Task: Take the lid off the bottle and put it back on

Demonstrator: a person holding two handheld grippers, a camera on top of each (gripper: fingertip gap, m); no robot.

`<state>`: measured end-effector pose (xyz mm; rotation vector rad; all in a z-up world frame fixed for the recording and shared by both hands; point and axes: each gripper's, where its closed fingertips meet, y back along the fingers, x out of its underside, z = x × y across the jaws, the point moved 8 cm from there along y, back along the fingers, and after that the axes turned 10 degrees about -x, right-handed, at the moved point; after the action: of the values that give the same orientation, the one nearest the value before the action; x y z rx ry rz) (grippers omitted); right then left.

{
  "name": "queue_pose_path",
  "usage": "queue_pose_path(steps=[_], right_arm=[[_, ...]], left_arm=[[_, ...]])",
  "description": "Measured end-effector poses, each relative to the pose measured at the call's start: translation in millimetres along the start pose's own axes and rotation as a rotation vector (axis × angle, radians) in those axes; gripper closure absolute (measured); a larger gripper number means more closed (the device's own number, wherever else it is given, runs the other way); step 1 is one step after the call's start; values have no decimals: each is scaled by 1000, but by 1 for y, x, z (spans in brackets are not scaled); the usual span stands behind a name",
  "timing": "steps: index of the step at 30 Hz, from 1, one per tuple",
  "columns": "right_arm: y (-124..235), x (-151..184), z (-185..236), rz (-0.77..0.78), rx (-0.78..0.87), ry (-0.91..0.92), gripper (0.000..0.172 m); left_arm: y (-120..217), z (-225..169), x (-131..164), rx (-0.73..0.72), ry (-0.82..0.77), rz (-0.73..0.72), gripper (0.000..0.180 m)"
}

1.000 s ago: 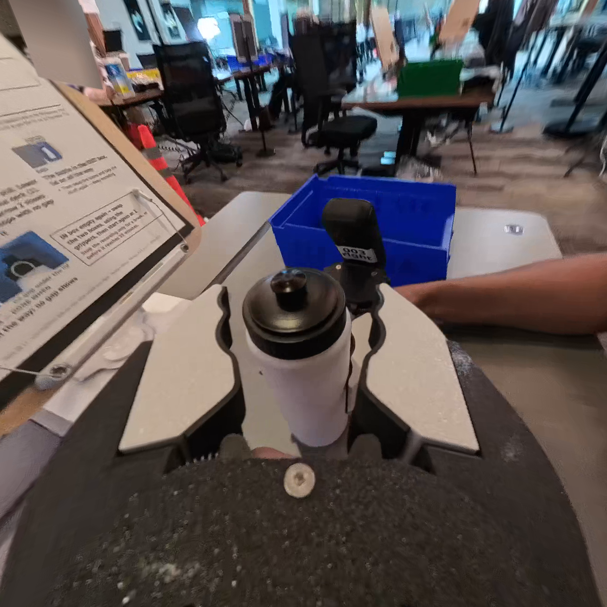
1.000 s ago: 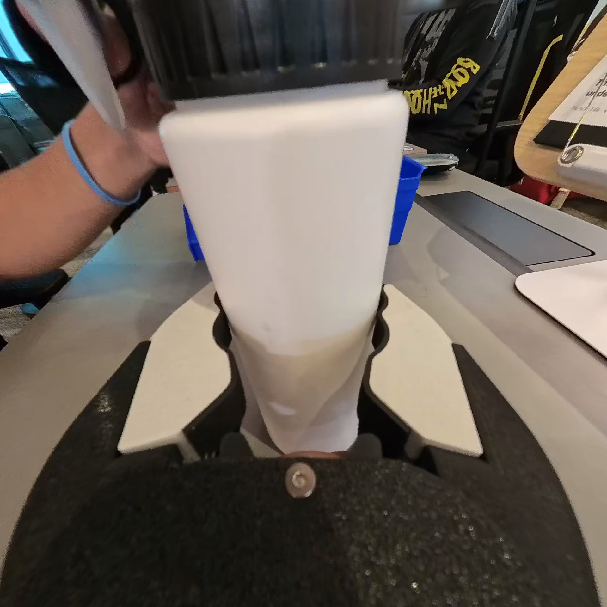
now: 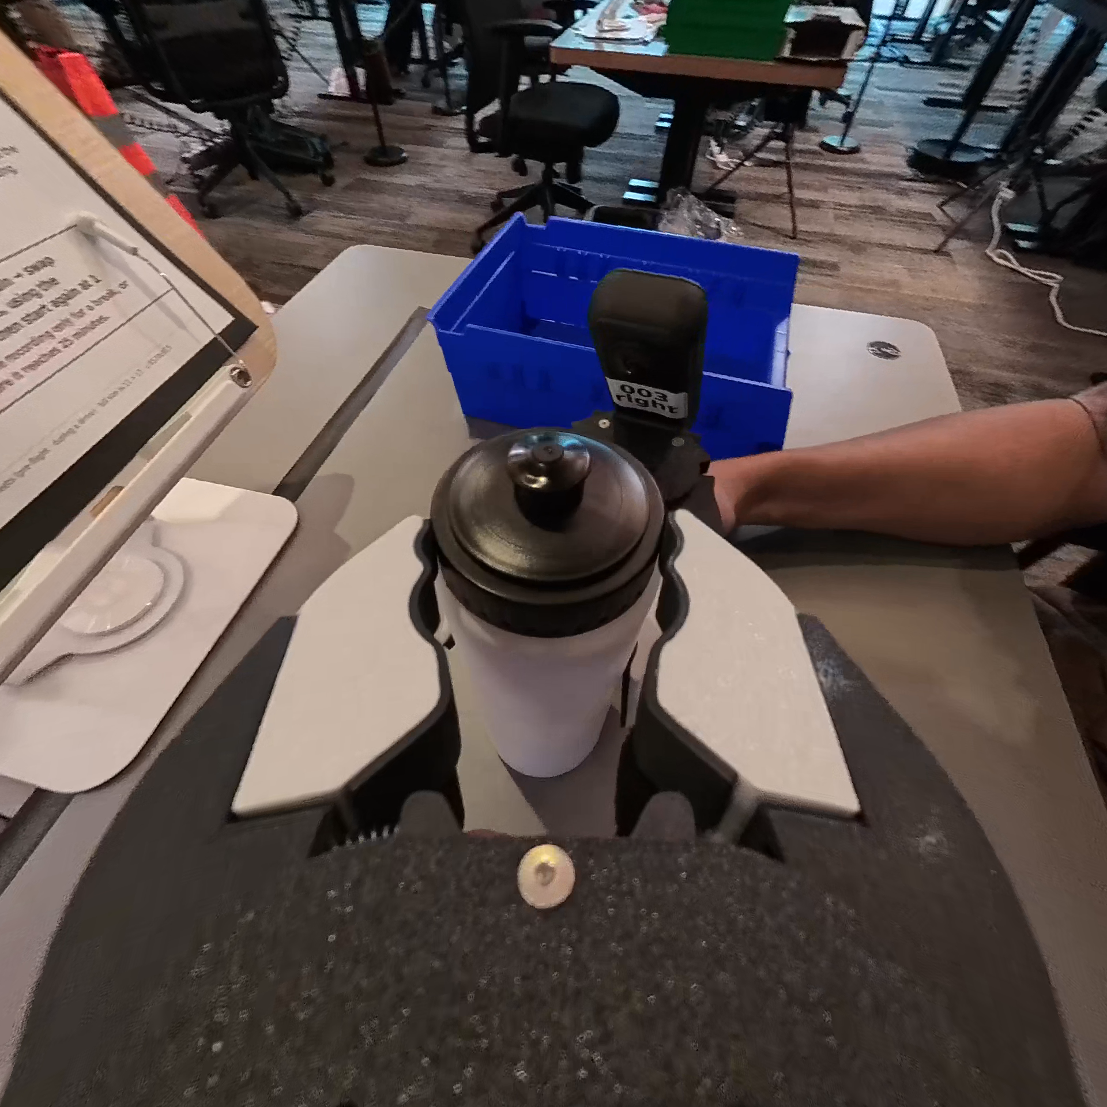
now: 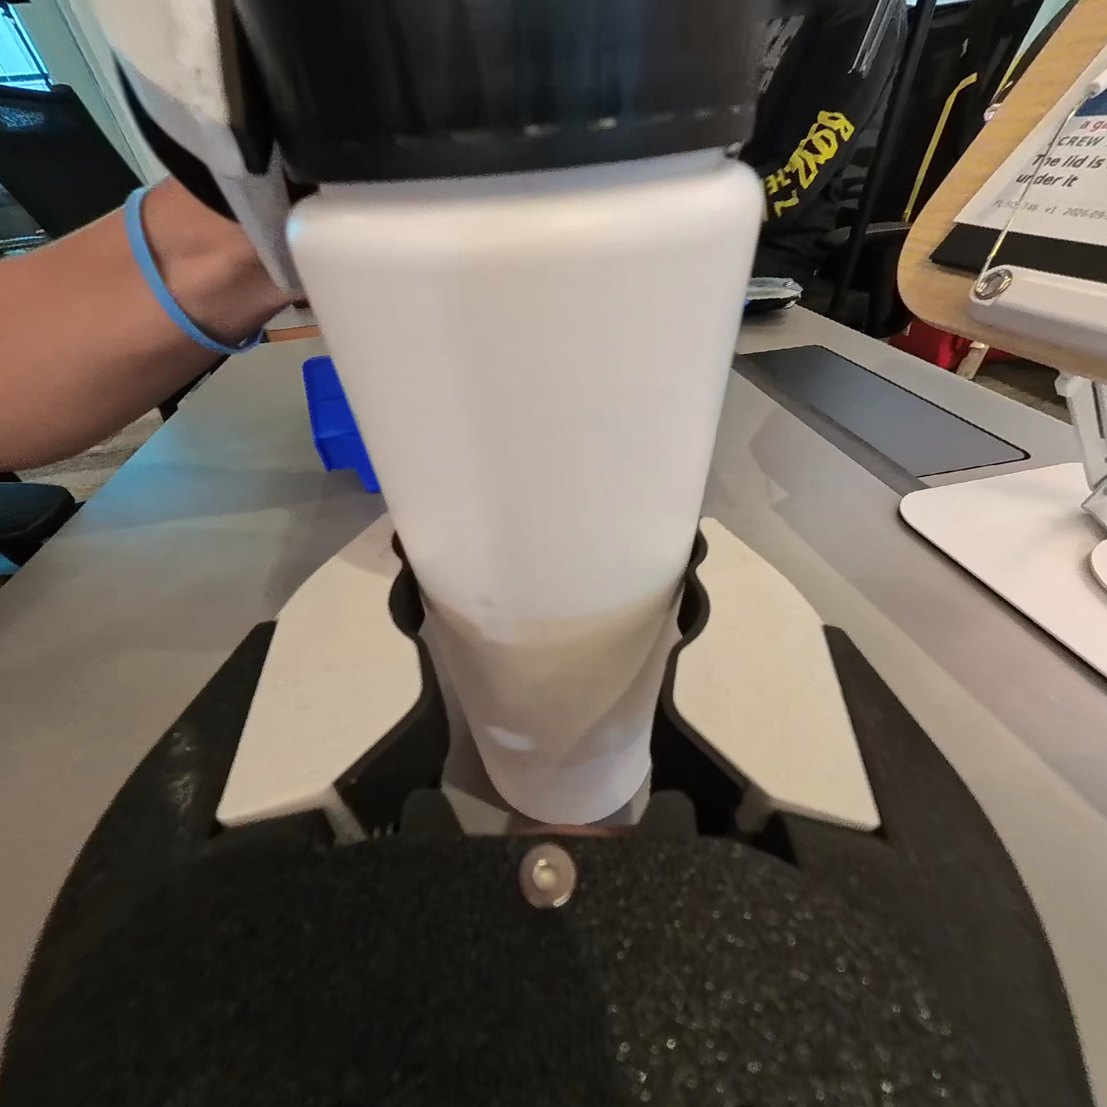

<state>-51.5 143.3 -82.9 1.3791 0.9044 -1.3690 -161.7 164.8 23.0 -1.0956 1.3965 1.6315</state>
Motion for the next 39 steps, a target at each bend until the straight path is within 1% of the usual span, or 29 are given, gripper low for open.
queue_pose_path(steps=[7, 9, 10, 11, 13, 16, 17, 18, 19, 21, 22, 25, 28, 35, 39], right_arm=[[2, 0, -2, -3, 10, -8, 86], [2, 0, -1, 0, 1, 10, 86], [2, 0, -1, 5, -3, 6, 86], [2, 0, -1, 6, -6, 0, 86], [1, 0, -2, -1, -14, 1, 86], [2, 0, -2, -6, -18, 3, 86], [2, 0, -2, -6, -18, 3, 86], [2, 0, -2, -5, -18, 4, 86], [2, 0, -2, -5, -18, 4, 86], [2, 1, -2, -7, -15, 4, 86], [2, 1, -2, -7, -13, 6, 86], [3, 1, -1, -3, -12, 11, 86], [2, 0, 0, 1, -5, 12, 86], [2, 0, -1, 0, -2, 6, 86], [2, 0, -1, 4, 3, 6, 86]], left_arm=[[-3, -15, 0, -235, 103, -41, 110], [-1, -18, 1, -231, 38, -19, 110], [0, -16, 2, -203, -8, 4, 109], [1, -14, 1, -151, -42, 29, 101], [4, -6, -4, -33, -87, 52, 101], [1, 15, -12, 143, -72, 82, 96], [0, 19, -13, 221, -61, 91, 97], [-2, 22, -14, 278, -58, 106, 104], [-5, 24, -15, 318, -57, 117, 106], [-9, 24, -15, 375, -54, 132, 110], [-9, 24, -15, 375, -58, 128, 110], [-6, 19, -14, 326, -62, 92, 111], [-2, 13, -10, 230, -34, 49, 112], [4, -7, -1, -88, 77, -87, 113], [3, -18, 0, -248, 125, -115, 113]])
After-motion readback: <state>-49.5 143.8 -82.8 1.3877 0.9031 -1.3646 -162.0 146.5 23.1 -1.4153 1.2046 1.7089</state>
